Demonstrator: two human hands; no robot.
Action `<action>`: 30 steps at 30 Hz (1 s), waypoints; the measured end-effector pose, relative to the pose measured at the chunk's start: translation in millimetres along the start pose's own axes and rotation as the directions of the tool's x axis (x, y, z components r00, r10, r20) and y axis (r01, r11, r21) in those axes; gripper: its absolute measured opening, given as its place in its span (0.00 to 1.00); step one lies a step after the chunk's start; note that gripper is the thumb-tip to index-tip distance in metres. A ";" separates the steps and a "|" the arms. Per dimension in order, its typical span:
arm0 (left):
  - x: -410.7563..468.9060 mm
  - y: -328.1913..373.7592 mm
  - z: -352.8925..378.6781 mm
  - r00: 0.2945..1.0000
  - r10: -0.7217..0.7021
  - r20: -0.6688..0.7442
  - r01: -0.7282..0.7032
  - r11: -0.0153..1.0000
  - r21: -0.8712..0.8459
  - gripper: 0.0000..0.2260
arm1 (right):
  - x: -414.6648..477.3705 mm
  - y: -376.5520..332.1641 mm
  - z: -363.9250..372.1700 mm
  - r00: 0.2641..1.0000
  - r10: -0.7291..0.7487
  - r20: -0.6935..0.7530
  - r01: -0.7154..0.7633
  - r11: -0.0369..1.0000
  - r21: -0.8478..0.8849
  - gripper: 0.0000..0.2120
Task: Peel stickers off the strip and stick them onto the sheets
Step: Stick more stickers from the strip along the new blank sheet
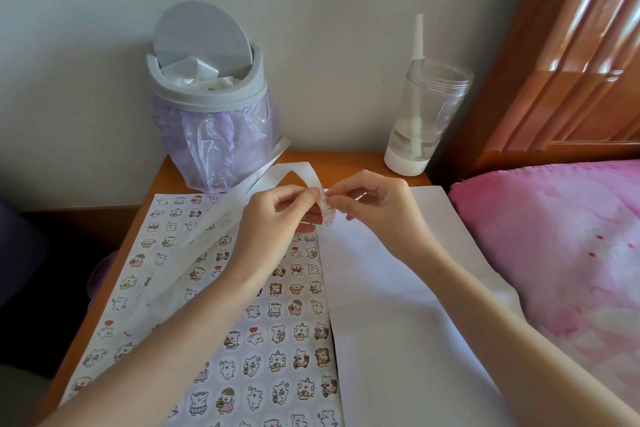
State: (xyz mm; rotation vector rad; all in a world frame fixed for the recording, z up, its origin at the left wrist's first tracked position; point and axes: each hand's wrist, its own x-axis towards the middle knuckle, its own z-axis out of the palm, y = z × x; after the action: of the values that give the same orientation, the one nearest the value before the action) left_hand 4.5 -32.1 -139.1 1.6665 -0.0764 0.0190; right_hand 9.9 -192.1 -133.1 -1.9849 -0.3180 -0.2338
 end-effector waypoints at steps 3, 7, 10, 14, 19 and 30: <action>-0.6 0.1 -0.2 1.000 0.015 0.011 -0.016 1.000 0.015 0.07 | 0.4 0.0 1.2 0.999 0.032 0.006 -0.033 0.999 0.022 0.04; -0.2 -2.8 -0.6 1.000 0.002 -0.012 -0.002 0.999 0.042 0.07 | -1.0 1.3 1.7 1.000 0.014 0.024 -0.012 0.996 -0.085 0.04; -0.2 -4.3 0.2 1.000 0.011 -0.016 -0.009 0.997 0.073 0.08 | -3.2 0.3 -0.6 0.999 -0.012 0.030 0.015 0.993 -0.116 0.07; 3.2 -8.2 -1.1 0.999 -0.013 -0.044 0.015 0.998 0.058 0.08 | -1.9 -1.6 -9.2 0.999 -0.017 -0.032 0.015 0.999 -0.042 0.08; 3.4 -10.0 -4.1 0.999 0.011 -0.036 -0.008 0.995 0.100 0.08 | 16.3 16.1 -47.6 0.975 0.211 -0.075 -0.211 0.977 0.012 0.02; 1.6 -17.8 -0.8 1.000 0.009 -0.003 -0.008 0.971 0.241 0.10 | 37.7 43.7 -63.7 0.936 0.353 0.014 -0.346 0.925 -0.158 0.02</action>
State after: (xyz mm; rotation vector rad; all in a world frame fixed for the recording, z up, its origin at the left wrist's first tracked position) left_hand 7.2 -29.7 -156.6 1.9092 -0.0807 0.0396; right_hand 58.4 -263.1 -132.4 -2.1604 0.0341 0.0137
